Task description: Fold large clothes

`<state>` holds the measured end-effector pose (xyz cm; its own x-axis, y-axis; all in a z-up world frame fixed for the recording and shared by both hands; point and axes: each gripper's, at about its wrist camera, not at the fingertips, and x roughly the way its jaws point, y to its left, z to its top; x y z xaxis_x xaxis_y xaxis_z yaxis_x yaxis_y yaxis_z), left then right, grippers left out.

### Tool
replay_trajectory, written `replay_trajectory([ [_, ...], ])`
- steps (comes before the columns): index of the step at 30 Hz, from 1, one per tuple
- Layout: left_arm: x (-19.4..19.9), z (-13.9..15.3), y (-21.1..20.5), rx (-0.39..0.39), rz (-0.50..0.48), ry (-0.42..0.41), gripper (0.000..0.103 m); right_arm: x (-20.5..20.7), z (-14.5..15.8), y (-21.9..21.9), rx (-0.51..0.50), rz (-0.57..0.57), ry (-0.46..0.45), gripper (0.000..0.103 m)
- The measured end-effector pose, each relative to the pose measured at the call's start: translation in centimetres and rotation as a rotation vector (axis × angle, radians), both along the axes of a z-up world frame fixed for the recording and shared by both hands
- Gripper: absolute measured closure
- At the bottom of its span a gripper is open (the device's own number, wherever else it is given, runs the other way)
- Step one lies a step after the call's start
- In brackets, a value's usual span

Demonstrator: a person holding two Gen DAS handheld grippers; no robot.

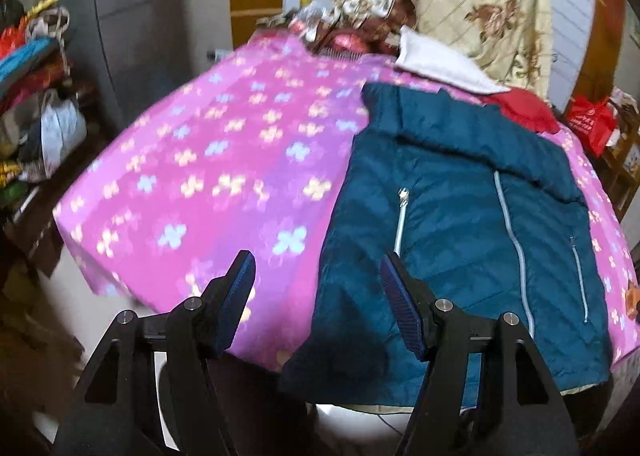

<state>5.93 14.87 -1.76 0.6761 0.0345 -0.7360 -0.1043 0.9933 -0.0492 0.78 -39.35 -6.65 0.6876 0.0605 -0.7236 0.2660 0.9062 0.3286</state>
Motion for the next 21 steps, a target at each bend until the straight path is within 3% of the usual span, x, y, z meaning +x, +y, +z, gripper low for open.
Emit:
replay_trajectory([
  [7,1.4,-3.2,0.4,0.000,0.012,0.058,0.038,0.7,-2.3,-0.8,0.031,-0.021,0.064,0.023],
  [12,2.8,-5.8,1.7,-0.043,0.030,0.124,0.038,1.2,-3.4,-0.5,0.017,-0.017,0.096,0.023],
  [21,5.0,-8.8,3.9,-0.297,-0.039,0.193,0.038,2.1,-6.0,-1.1,0.104,-0.004,0.148,0.023],
])
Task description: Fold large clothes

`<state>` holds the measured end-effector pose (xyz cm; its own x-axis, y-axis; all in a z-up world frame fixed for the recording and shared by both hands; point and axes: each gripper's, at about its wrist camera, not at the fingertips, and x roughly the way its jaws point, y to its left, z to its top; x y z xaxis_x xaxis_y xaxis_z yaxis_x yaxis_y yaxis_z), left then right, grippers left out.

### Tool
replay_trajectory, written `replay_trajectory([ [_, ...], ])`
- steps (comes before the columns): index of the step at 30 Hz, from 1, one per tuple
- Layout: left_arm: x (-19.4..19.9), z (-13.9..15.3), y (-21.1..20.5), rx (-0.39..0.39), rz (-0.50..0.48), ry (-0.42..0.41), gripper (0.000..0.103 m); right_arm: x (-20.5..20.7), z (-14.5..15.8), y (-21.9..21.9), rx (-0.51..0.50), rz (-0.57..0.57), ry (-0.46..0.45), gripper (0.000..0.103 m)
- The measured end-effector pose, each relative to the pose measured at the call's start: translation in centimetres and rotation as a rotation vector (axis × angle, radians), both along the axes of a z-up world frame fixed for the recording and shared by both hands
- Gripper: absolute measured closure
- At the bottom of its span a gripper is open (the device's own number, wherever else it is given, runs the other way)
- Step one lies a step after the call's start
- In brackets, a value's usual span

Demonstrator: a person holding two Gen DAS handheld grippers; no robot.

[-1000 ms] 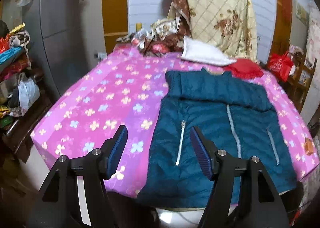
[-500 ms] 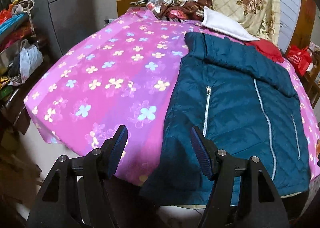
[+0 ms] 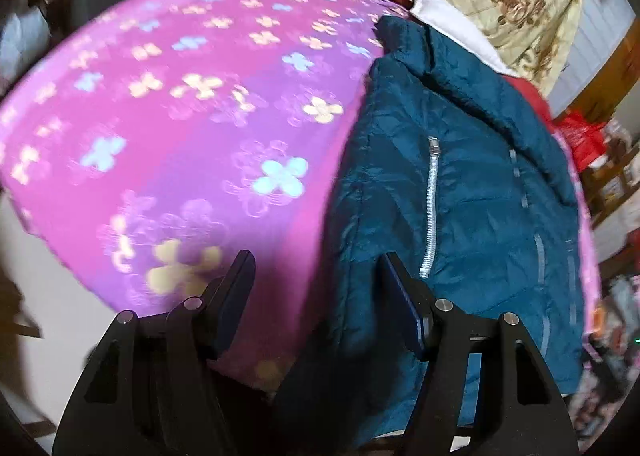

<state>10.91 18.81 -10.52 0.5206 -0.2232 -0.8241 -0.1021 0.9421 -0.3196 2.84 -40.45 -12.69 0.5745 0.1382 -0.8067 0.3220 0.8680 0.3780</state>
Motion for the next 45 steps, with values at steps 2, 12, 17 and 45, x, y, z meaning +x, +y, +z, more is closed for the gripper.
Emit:
replay_trajectory([
  [2,0.5,-0.5,-0.2,-0.056,-0.034,0.012,0.038,0.1,-0.8,-0.5,0.076,-0.010,-0.003,0.022],
  [12,0.9,-2.3,-1.5,-0.331,-0.126,0.067,0.038,0.4,-0.6,1.1,0.199,0.107,-0.037,0.022],
  [17,-1.0,-2.1,-2.1,-0.322,-0.167,0.054,0.038,-0.2,-0.8,3.1,0.219,0.217,-0.020,0.022],
  [45,-5.5,8.7,-3.0,-0.238,-0.126,-0.143,0.088,-2.2,8.3,6.0,0.283,0.353,-0.256,0.082],
])
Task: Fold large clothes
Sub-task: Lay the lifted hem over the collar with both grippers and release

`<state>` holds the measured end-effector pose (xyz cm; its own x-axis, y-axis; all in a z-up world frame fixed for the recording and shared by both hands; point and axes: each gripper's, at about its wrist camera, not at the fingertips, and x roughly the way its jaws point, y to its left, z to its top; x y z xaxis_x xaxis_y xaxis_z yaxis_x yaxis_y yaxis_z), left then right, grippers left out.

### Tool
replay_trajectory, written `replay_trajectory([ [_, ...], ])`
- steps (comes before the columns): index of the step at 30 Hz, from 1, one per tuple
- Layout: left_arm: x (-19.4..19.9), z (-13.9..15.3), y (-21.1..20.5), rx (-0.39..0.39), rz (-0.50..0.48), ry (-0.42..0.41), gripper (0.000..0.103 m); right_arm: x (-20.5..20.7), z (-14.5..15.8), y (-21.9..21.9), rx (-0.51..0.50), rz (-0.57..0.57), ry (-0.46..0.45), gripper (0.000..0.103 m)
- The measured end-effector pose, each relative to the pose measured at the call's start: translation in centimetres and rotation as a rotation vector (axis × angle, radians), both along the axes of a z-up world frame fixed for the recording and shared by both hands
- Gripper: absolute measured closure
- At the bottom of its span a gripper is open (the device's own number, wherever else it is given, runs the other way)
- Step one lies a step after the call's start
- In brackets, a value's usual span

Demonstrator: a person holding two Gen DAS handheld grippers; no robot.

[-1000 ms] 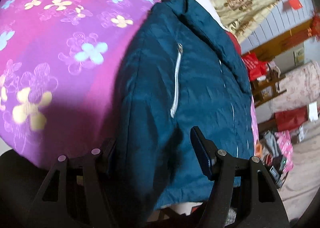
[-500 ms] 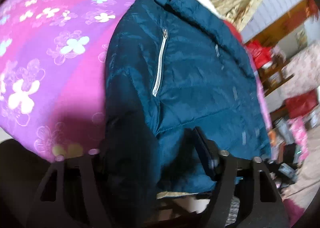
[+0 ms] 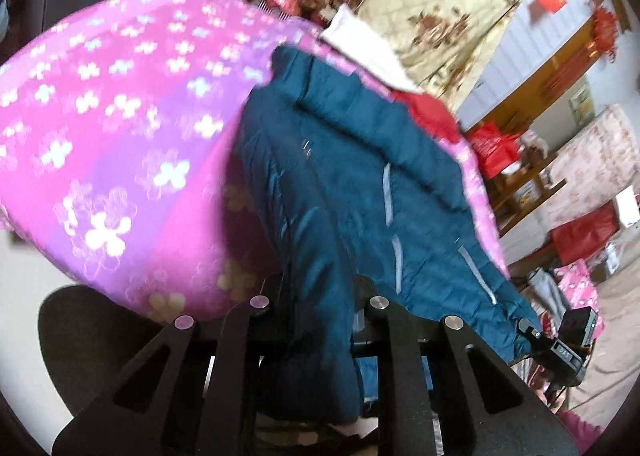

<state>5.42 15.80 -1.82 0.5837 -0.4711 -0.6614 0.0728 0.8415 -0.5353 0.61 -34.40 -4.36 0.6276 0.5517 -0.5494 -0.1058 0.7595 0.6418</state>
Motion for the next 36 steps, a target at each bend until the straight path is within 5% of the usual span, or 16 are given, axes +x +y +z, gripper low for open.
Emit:
replay_trajectory([
  [5,2.5,3.8,-0.1,0.033,0.030,-0.079,0.089,2.3,3.6,-0.8,-0.057,-0.030,-0.074,0.082],
  [13,10.2,7.5,-2.4,0.208,0.106,-0.183,0.089,9.6,7.4,-3.2,-0.121,-0.133,-0.133,0.082],
  [22,23.4,8.6,-4.7,0.289,0.199,-0.078,0.089,21.6,10.4,-3.9,-0.261,-0.222,-0.126,0.082],
  [28,32.5,7.0,-7.7,0.382,0.235,-0.006,0.089,30.0,9.2,-5.1,-0.333,-0.262,-0.073,0.082],
  [36,41.2,1.1,-12.2,0.554,0.246,0.059,0.088,39.6,2.8,-6.9,-0.392,-0.302,0.064,0.082],
])
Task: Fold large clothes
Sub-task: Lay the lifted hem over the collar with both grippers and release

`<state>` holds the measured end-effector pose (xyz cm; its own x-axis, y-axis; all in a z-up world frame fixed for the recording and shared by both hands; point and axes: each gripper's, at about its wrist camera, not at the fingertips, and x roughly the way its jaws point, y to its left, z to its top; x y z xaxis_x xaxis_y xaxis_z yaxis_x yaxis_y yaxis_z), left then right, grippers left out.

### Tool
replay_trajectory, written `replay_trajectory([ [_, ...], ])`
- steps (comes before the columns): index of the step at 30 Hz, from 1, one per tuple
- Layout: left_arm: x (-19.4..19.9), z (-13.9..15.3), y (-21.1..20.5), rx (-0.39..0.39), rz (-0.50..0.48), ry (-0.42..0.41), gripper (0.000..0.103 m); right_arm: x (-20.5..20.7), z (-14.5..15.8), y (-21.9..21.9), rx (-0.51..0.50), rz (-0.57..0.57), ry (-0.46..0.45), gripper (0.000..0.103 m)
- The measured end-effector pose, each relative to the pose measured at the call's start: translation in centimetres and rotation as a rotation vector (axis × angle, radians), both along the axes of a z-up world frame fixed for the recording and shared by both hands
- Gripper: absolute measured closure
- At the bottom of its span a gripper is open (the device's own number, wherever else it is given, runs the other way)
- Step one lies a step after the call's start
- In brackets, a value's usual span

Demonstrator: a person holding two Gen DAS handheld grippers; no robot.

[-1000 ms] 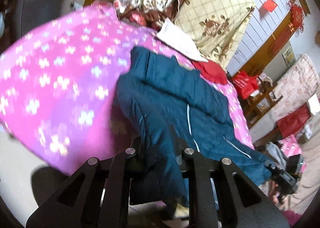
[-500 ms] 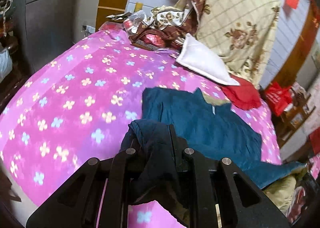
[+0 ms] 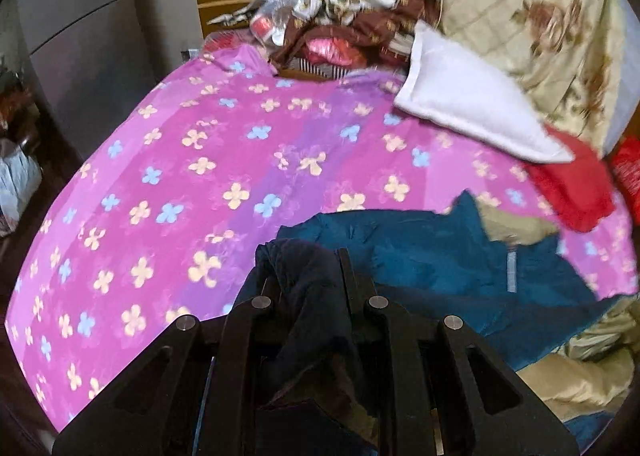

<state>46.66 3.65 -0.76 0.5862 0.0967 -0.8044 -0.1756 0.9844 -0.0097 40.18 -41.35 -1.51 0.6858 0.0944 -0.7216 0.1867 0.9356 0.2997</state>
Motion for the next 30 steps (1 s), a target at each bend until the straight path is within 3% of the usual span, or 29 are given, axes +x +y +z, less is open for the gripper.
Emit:
replay_trajectory([
  [4,2.7,-3.9,-0.3,0.007,0.023,0.062,0.085,3.1,-4.5,-1.2,0.060,-0.048,0.065,0.081],
  [7,3.0,-4.6,-0.1,-0.019,0.008,0.067,0.085,3.4,-5.5,-1.5,0.098,-0.050,0.051,0.073],
  [9,2.7,-4.0,0.8,-0.100,-0.011,0.049,0.082,3.0,-4.9,-1.8,0.135,-0.023,0.028,0.063],
  [11,2.2,-3.2,2.7,-0.277,-0.025,0.036,0.073,2.1,-3.8,-2.4,0.202,-0.004,-0.013,0.056],
  [14,1.6,-1.6,5.1,-0.481,-0.028,0.013,0.068,0.8,-2.3,-3.2,0.302,0.010,-0.072,0.054],
  [16,1.0,-0.3,6.1,-0.566,-0.022,-0.002,0.066,0.0,-0.9,-3.4,0.338,0.010,-0.106,0.051],
  [20,-1.2,2.8,5.6,-0.550,-0.067,-0.062,0.059,-1.8,1.7,-2.4,0.305,0.005,-0.168,0.051],
  [25,-3.6,5.2,5.7,-0.506,-0.070,-0.121,0.052,-3.6,4.8,0.8,0.141,0.025,-0.220,0.051],
  [27,-3.9,5.7,6.3,-0.544,-0.070,-0.131,0.048,-4.0,5.3,0.7,0.199,0.054,-0.236,0.039],
  [30,-4.3,6.7,7.6,-0.620,-0.067,-0.142,0.048,-4.2,5.5,-0.6,0.382,0.075,-0.262,0.033],
])
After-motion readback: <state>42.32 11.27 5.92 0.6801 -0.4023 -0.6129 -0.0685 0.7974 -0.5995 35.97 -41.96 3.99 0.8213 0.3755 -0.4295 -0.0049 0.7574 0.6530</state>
